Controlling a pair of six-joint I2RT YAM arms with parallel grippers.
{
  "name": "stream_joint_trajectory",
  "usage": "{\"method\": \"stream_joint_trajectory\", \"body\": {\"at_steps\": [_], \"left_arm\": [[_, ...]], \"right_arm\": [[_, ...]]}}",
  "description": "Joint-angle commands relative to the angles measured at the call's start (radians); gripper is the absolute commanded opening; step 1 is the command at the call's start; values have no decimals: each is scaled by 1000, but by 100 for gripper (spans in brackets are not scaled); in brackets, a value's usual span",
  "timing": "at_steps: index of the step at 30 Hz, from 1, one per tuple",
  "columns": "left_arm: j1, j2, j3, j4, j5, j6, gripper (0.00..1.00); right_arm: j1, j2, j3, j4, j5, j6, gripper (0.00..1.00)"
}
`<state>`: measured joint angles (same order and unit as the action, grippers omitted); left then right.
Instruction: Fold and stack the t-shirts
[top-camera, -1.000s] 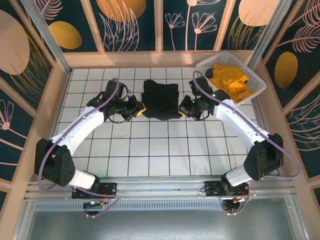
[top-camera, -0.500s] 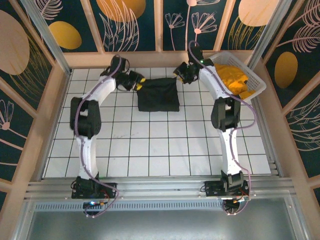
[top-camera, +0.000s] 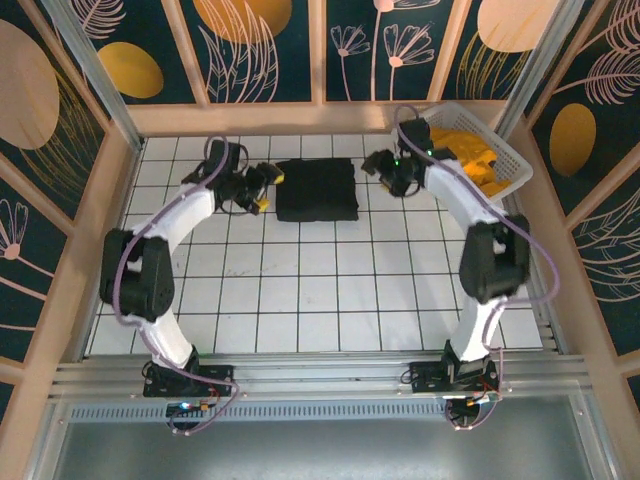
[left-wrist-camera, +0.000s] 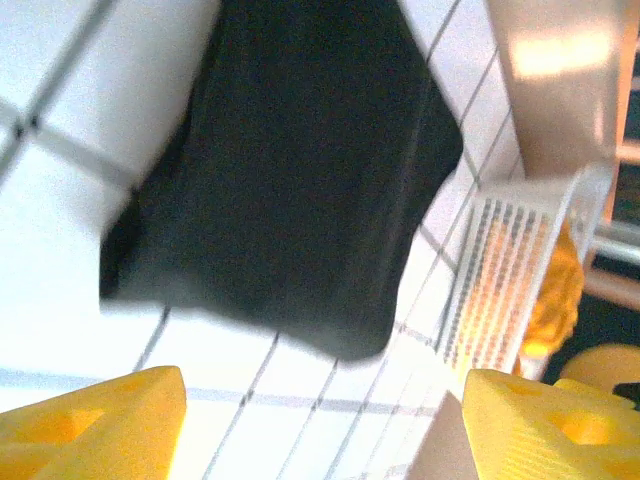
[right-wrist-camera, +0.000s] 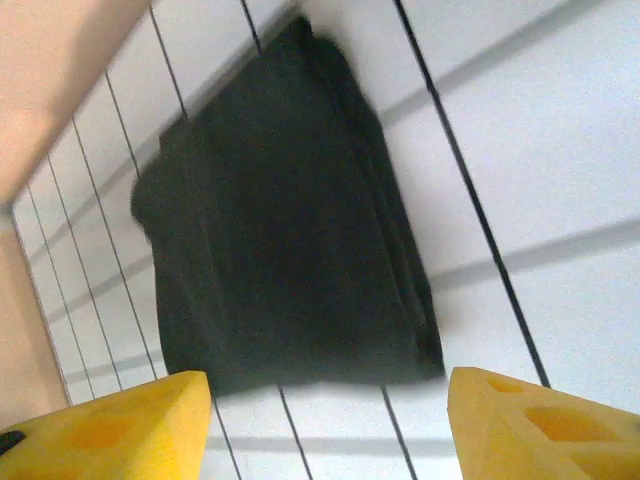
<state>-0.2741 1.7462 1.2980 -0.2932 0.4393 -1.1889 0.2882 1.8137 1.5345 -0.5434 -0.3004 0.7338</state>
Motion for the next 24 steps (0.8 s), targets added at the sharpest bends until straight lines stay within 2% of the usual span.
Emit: {"method": "stream_joint_trajectory", "body": {"at_steps": [1, 4, 6, 13, 18, 20, 22, 24], "left_arm": [[-164, -62, -205, 279, 11, -273, 70], [-248, -40, -276, 455, -64, -445, 70], [-268, 22, -268, 528, -93, -514, 72], [-279, 191, -145, 534, -220, -582, 75], [-279, 294, -103, 574, -265, -618, 72], [-280, 332, -77, 570, -274, -620, 66], [-280, 370, -48, 539, -276, -629, 53], [-276, 387, -43, 524, -293, -642, 35]], "right_arm": [[62, -241, -322, 264, -14, 97, 64], [78, -363, -468, 343, -45, 160, 65], [78, -401, -512, 355, -61, 172, 66], [56, -438, -519, 328, -85, 145, 66], [31, -461, -529, 317, -101, 134, 66], [23, -467, -534, 312, -106, 131, 66], [15, -471, -537, 309, -111, 130, 66], [9, -474, -538, 304, -112, 130, 66]]}}
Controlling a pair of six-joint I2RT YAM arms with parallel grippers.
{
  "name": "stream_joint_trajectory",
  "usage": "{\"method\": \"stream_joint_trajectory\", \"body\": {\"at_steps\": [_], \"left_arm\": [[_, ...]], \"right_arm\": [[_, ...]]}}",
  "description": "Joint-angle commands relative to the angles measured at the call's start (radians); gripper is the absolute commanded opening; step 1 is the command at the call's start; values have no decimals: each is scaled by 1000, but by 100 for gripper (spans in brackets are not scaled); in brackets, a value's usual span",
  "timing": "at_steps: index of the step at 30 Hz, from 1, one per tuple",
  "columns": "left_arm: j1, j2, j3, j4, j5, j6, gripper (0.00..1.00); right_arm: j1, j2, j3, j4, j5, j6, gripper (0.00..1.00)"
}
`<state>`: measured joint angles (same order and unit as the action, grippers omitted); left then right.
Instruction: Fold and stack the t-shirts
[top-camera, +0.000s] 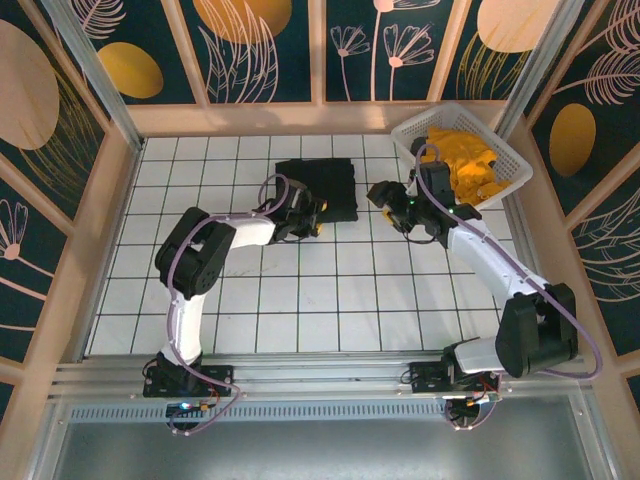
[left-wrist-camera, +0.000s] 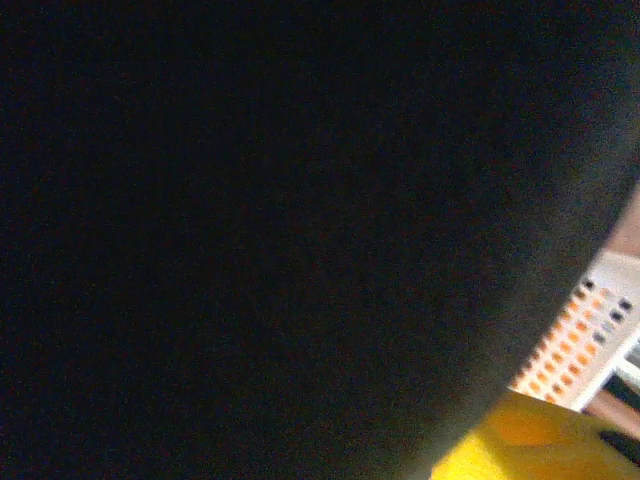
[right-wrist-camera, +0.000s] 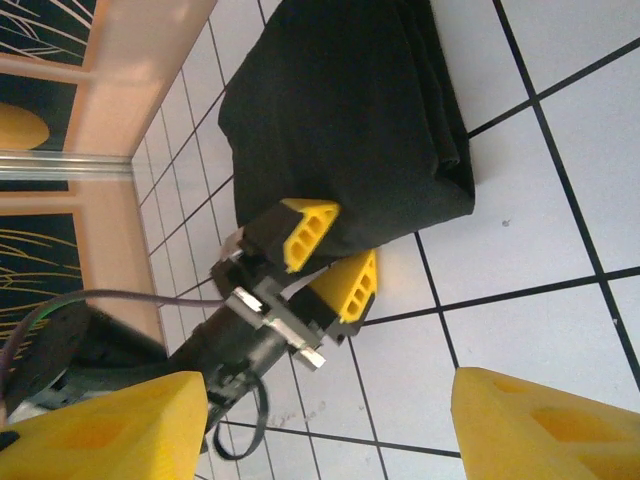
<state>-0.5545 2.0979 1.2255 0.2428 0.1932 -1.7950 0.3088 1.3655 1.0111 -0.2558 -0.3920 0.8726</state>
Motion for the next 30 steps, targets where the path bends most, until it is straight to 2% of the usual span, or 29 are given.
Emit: {"method": "stream_joint_trajectory", "body": {"at_steps": [1, 3, 4, 8, 16, 20, 22, 24, 26, 30], "left_arm": [[10, 38, 26, -12, -60, -38, 25], [36, 42, 23, -14, -76, -18, 4], [55, 42, 18, -17, -74, -7, 0], [167, 2, -32, 5, -42, 85, 0], [513, -95, -51, -113, 87, 503, 0], [693, -64, 75, -279, 135, 893, 0], [754, -37, 141, -377, 132, 1056, 0], [803, -9, 181, -444, 131, 1153, 0], [844, 8, 192, -464, 141, 1206, 0], [857, 30, 239, -486, 135, 1306, 0]], "right_arm": [[-14, -25, -14, 15, -22, -9, 66], [-18, -25, -15, 15, -25, -9, 66], [-19, -23, -13, 11, -24, -9, 66], [-20, -24, -12, 7, -22, -15, 65], [-19, 4, -16, 29, -40, -18, 65], [-12, 40, -4, 42, -61, -25, 65], [-8, 53, 5, 45, -70, -27, 65], [-4, 68, 9, 49, -76, -27, 65], [1, 82, 15, 53, -82, -24, 65], [12, 110, 34, 54, -89, -28, 64]]}}
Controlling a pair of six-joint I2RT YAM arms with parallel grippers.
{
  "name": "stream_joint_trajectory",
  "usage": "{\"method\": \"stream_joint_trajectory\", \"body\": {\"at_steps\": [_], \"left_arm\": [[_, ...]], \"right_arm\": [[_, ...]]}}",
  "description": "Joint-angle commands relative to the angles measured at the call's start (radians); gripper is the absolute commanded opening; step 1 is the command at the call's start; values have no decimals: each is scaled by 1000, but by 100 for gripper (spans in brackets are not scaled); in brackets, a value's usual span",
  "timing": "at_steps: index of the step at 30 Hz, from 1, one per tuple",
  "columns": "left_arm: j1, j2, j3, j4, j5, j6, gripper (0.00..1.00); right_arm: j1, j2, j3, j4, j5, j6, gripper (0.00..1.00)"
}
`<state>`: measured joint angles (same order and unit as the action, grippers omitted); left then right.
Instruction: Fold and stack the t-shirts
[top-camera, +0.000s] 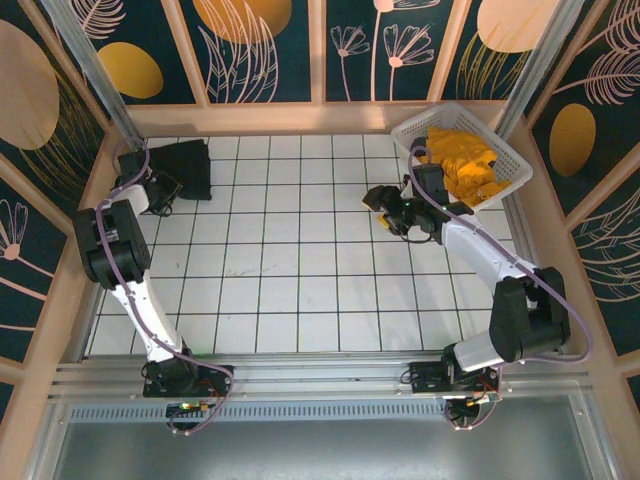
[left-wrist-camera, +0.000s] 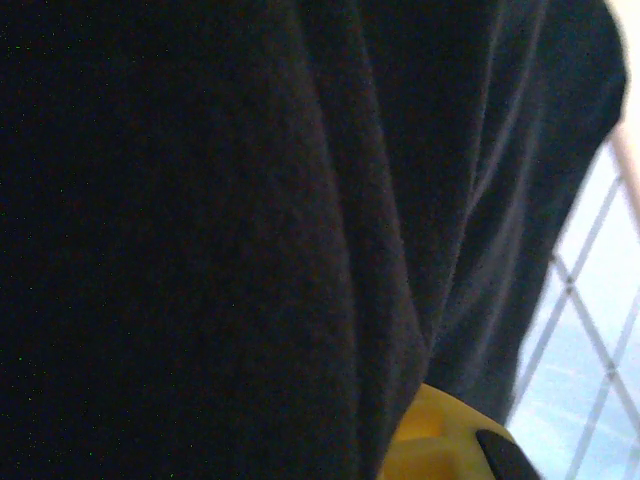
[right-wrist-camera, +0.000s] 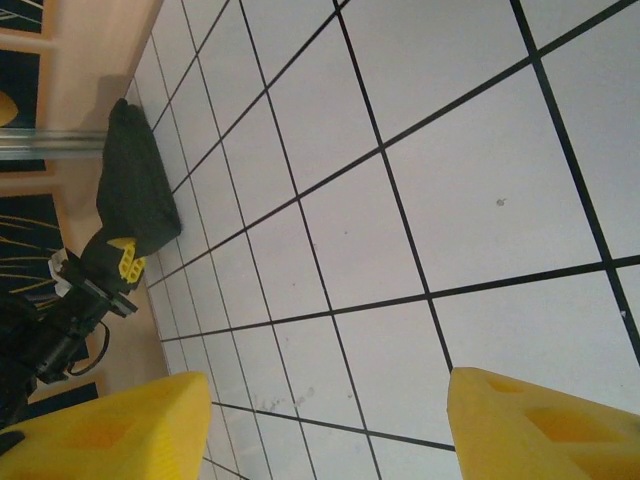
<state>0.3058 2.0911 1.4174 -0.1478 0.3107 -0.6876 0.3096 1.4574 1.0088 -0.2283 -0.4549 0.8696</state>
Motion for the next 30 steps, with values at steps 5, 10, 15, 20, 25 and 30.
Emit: {"method": "stream_joint_trajectory", "body": {"at_steps": [5, 10, 15, 20, 25, 30], "left_arm": [[-3, 82, 140, -168, -60, 305, 0], [-4, 125, 206, -193, -74, 368, 0], [-4, 187, 282, -214, -53, 392, 0], [-3, 188, 288, -203, -81, 382, 0], [-5, 42, 168, -153, -165, 292, 98], [-12, -217, -16, -74, -181, 75, 99]], "right_arm": [[22, 49, 68, 30, -49, -52, 64], [26, 60, 77, 62, -81, -66, 64], [33, 66, 83, 103, -123, -66, 64], [43, 83, 114, 74, -123, -77, 64], [56, 62, 126, 109, -99, -96, 71], [68, -20, 102, 255, -60, -91, 81]]}}
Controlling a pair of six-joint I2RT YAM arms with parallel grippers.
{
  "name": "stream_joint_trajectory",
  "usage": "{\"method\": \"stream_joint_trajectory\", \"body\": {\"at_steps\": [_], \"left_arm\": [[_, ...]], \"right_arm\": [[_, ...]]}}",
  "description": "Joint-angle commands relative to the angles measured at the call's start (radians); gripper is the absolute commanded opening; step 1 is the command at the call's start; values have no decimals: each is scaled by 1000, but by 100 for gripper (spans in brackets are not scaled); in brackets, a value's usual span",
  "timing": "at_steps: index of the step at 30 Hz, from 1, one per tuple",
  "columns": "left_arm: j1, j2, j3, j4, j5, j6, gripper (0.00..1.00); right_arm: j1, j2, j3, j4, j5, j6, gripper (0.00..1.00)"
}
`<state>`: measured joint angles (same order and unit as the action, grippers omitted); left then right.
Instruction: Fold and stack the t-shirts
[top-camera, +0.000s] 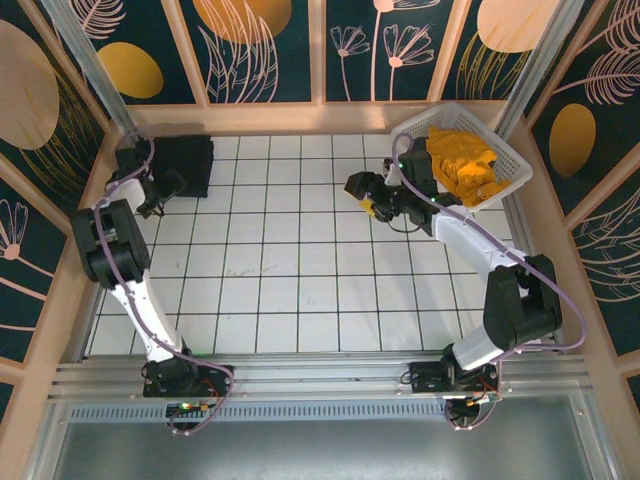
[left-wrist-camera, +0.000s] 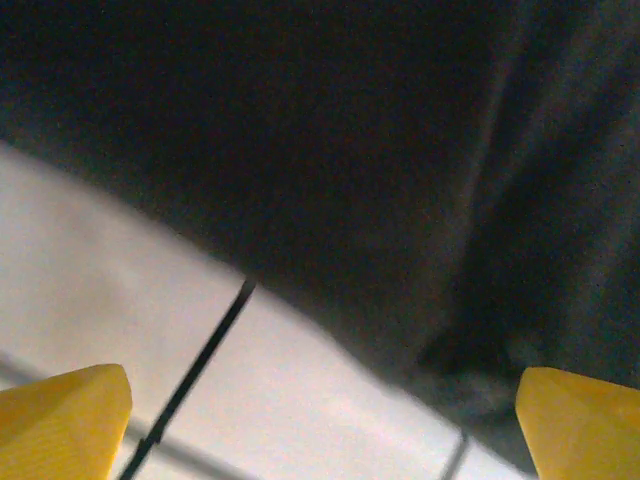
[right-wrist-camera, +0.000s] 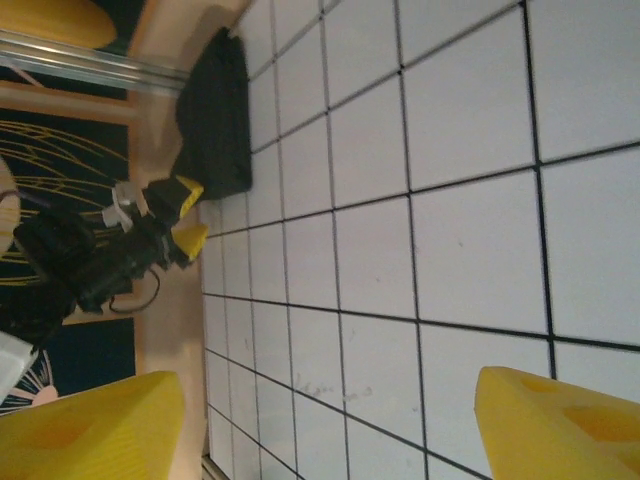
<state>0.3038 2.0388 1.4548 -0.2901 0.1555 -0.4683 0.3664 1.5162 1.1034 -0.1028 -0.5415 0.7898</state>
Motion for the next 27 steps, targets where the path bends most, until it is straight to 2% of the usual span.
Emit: {"method": "stream_joint_trajectory", "body": {"at_steps": [1, 5, 9, 13, 17, 19, 21, 24, 27], "left_arm": [[-17, -224, -102, 96, -20, -204, 99], [-68, -437, -268, 221, -4, -380, 99], [-145, -511, -242, 155, -41, -408, 99], [-182, -699, -351, 166, -199, -428, 99], [-203, -907, -521, 174, -469, -450, 99], [-203, -999, -687, 355, -519, -342, 99], [-203, -1049, -838, 535, -506, -154, 99], [-203, -1045, -964, 643, -472, 56, 99], [-203, -999, -1067, 789, -396, 113, 99]], "right_arm": [[9, -95, -1, 159, 37, -7, 98], [-24, -110, 17, 166, 51, 1, 99], [-66, -115, 95, 49, 132, -95, 99], [-113, -177, 121, -56, 328, -154, 99], [-121, -254, 45, -145, 626, -176, 99], [-133, -327, -95, -62, 731, -214, 99], [-158, -397, -245, 67, 787, -278, 99], [-132, -467, -486, 321, 962, -477, 99], [-149, -449, -624, 443, 1017, -585, 99]]}}
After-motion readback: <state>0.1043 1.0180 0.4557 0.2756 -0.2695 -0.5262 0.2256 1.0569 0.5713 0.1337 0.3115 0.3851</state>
